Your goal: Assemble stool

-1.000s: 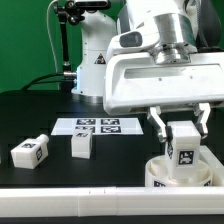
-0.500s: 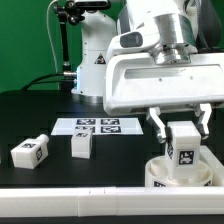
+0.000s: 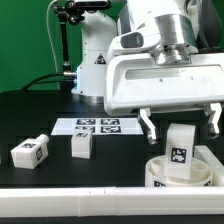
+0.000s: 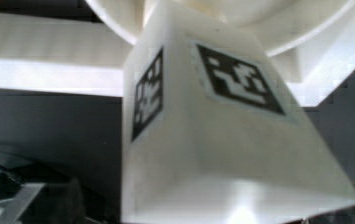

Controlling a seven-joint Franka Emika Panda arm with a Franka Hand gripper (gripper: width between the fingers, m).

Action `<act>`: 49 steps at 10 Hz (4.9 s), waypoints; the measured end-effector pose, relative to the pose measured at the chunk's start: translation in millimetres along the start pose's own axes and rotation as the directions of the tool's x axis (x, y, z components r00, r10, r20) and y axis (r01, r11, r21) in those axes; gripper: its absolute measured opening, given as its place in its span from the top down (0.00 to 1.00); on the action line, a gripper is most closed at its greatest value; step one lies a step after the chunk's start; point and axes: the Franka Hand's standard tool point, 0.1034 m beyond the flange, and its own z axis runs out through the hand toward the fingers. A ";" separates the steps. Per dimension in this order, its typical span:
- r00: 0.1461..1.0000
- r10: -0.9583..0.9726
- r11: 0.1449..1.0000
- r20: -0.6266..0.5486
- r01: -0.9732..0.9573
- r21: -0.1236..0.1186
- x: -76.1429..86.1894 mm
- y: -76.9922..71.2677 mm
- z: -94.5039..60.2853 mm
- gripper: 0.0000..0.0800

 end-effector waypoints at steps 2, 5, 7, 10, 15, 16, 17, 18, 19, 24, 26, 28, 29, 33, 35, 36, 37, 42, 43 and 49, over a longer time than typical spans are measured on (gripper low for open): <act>0.999 0.013 1.000 0.036 -0.013 0.002 8.3 4.1 -9.4 0.19; 0.999 0.007 1.000 0.054 -0.008 0.004 22.8 9.3 -19.5 0.19; 0.996 0.007 1.000 0.090 -0.008 0.011 20.3 7.5 -18.2 0.19; 0.962 0.134 0.990 0.237 -0.140 0.007 12.3 0.8 -16.8 0.19; 0.884 0.131 0.988 0.449 -0.155 0.017 14.1 -2.4 -19.5 0.19; 0.882 0.143 0.986 0.449 -0.166 0.011 12.9 -1.9 -18.9 0.19; 0.871 0.223 0.972 0.438 -0.234 -0.028 13.9 0.0 -17.7 0.19; 0.862 0.254 0.964 0.439 -0.264 -0.041 12.4 -0.4 -16.6 0.19; 0.853 0.286 0.955 0.438 -0.292 -0.055 12.6 -1.2 -16.6 0.19; 0.710 0.571 0.816 0.412 -0.548 -0.186 8.4 1.7 -14.4 0.19; 0.597 0.710 0.698 0.373 -0.665 -0.264 4.3 6.3 -11.9 0.19; 0.525 0.775 0.623 0.351 -0.725 -0.292 3.3 2.9 -11.5 0.19; 0.524 0.775 0.623 0.354 -0.726 -0.290 3.1 2.3 -11.4 0.19; 0.573 0.724 0.682 0.385 -0.679 -0.272 -4.1 -2.7 -3.7 0.19; 0.605 0.684 0.722 0.407 -0.643 -0.257 -10.8 -4.5 0.7 0.19; 0.612 0.675 0.730 0.412 -0.635 -0.254 -12.2 -5.3 2.0 0.19; 0.621 0.664 0.740 0.415 -0.626 -0.246 -11.2 -3.5 3.7 0.33; 0.618 0.667 0.737 0.416 -0.629 -0.247 -12.4 -4.3 4.4 0.57; 0.619 0.665 0.738 0.417 -0.628 -0.247 -12.4 -4.3 4.4 0.57; 0.180 0.954 0.264 0.240 -0.882 -0.390 -15.5 -20.8 8.2 0.57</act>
Offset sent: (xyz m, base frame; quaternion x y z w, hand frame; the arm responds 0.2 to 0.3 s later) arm 0.0129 -0.0071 0.0355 0.0161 -0.0414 -0.0140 0.9989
